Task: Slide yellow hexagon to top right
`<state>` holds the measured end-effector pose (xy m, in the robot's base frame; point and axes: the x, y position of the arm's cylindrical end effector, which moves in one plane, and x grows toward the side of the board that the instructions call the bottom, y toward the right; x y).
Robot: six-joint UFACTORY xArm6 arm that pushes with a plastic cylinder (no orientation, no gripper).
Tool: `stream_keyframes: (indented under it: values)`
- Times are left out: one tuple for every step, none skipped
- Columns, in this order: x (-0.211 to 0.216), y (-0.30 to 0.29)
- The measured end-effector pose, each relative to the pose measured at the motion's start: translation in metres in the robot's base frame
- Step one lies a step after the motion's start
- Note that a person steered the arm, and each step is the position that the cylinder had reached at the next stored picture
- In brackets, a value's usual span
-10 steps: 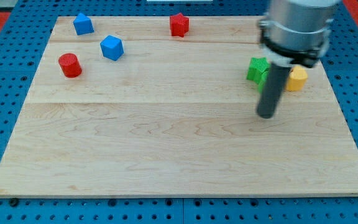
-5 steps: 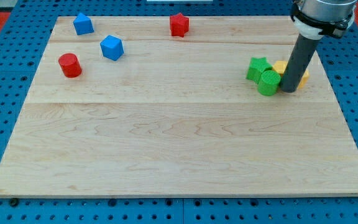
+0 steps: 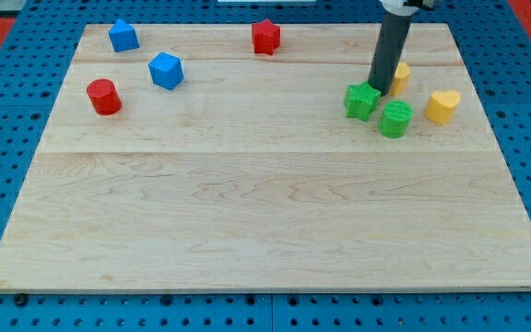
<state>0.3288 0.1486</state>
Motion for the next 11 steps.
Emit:
stream_keyframes:
  values:
    - [-0.013, 0.013]
    - [-0.009, 0.017]
    - [-0.004, 0.027]
    - [0.006, 0.032]
    - [0.006, 0.056]
    - [-0.003, 0.062]
    - [-0.024, 0.045]
    - [-0.023, 0.039]
    - [-0.021, 0.013]
    - [-0.039, 0.016]
    - [-0.06, 0.033]
